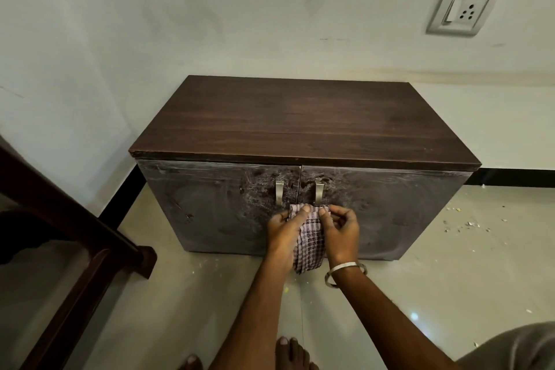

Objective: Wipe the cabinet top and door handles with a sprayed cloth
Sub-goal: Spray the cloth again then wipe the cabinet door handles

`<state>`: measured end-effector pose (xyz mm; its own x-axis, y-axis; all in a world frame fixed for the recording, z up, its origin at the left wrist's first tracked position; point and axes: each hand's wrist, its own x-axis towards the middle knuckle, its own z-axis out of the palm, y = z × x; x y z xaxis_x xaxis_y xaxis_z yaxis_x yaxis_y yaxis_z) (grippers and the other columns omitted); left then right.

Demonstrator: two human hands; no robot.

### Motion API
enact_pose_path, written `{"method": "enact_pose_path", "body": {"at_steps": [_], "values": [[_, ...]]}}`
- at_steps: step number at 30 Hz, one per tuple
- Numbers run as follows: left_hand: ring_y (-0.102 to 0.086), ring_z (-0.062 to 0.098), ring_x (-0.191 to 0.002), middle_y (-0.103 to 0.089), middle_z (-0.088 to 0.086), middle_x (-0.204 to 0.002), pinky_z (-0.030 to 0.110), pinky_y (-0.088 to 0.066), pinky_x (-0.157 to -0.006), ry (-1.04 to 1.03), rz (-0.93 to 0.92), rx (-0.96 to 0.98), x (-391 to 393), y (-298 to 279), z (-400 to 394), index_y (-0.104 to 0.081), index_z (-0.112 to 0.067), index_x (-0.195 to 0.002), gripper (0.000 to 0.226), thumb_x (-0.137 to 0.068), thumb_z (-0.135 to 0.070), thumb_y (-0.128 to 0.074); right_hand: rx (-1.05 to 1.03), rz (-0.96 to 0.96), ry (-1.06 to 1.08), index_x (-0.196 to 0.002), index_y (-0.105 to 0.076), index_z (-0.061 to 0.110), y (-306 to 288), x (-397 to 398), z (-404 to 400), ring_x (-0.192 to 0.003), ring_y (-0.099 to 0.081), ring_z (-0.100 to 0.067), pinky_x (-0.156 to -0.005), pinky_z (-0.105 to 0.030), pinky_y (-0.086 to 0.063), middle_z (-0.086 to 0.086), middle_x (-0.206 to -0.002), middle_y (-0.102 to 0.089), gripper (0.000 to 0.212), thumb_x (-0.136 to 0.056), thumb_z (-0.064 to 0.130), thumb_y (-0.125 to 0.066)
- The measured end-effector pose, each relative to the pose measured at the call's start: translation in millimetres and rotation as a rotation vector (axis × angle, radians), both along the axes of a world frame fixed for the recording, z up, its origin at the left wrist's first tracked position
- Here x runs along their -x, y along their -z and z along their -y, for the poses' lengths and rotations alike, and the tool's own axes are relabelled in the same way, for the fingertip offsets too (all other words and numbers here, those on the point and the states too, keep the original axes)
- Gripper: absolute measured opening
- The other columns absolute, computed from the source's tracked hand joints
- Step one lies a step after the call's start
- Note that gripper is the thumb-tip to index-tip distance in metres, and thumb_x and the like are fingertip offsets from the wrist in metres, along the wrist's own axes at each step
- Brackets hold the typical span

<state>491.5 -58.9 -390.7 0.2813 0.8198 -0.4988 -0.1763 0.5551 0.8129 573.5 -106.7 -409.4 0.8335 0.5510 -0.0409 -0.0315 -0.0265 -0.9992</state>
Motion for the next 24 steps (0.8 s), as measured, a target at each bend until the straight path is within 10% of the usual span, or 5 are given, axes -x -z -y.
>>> {"method": "enact_pose_path", "body": {"at_steps": [14,24], "values": [[-0.072,0.026,-0.072,-0.074,0.018,-0.089,0.026,-0.055,-0.052,0.009,-0.075,0.026,2,0,-1,-0.068,0.002,-0.098,0.03,-0.079,-0.019,-0.077,0.141,-0.056,0.018,-0.097,-0.059,0.009,3,3,-6,-0.088,-0.066,-0.027,-0.086,-0.045,-0.054,-0.013,-0.093,-0.068,0.015,-0.087,0.015,-0.068],[-0.073,0.024,-0.071,-0.074,0.016,-0.083,0.03,-0.057,-0.058,0.176,0.086,0.028,66,-35,-14,-0.065,0.005,-0.104,0.029,-0.083,-0.014,-0.072,-0.01,0.143,-0.128,-0.097,-0.057,0.018,-37,53,5,-0.083,-0.062,-0.012,-0.075,-0.025,-0.052,0.001,-0.092,-0.064,0.015,-0.087,0.014,-0.067]]}}
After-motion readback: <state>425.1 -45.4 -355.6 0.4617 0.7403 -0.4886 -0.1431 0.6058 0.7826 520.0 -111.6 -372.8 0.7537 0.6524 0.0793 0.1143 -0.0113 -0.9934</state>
